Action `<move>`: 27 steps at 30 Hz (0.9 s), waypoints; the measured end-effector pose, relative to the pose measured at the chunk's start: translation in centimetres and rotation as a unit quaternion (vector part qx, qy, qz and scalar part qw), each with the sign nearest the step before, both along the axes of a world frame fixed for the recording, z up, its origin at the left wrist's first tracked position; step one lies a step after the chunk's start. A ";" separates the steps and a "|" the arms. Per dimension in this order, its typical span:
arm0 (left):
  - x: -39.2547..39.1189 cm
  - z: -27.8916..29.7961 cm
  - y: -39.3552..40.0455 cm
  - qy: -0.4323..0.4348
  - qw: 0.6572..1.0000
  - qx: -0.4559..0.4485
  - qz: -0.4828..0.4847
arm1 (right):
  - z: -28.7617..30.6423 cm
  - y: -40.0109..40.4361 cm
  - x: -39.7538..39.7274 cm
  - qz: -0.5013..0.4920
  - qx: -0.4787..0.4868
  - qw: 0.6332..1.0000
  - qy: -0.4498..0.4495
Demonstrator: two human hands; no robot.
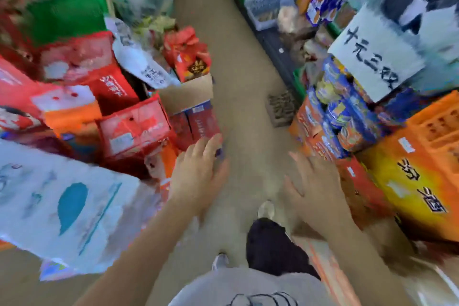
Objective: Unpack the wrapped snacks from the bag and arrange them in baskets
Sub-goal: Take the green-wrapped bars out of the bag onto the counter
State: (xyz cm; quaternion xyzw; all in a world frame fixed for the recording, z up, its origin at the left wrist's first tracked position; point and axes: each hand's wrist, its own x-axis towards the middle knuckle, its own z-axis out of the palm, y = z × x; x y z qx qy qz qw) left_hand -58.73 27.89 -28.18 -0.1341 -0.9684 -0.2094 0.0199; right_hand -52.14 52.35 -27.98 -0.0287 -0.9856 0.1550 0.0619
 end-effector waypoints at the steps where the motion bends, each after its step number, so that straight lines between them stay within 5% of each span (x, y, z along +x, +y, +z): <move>1: -3.0 -0.2 1.4 0.005 1.000 -0.012 -0.006 | -0.4 1.2 -2.7 -0.011 -0.006 1.000 0.006; 8: -24.4 -1.7 10.6 0.010 0.995 -0.094 -0.006 | -2.5 10.0 -26.7 0.031 -0.034 0.999 0.003; 14: -41.1 1.1 15.6 0.011 0.996 -0.056 0.069 | 0.9 13.8 -47.3 0.157 0.000 0.988 -0.016; 20: -55.1 -1.2 13.5 0.020 0.979 -0.030 0.198 | 0.6 11.3 -66.3 0.261 0.048 0.964 -0.009; 27: -71.2 -5.9 5.5 -0.070 0.945 -0.014 0.320 | 0.1 3.6 -88.1 0.373 0.122 0.920 -0.024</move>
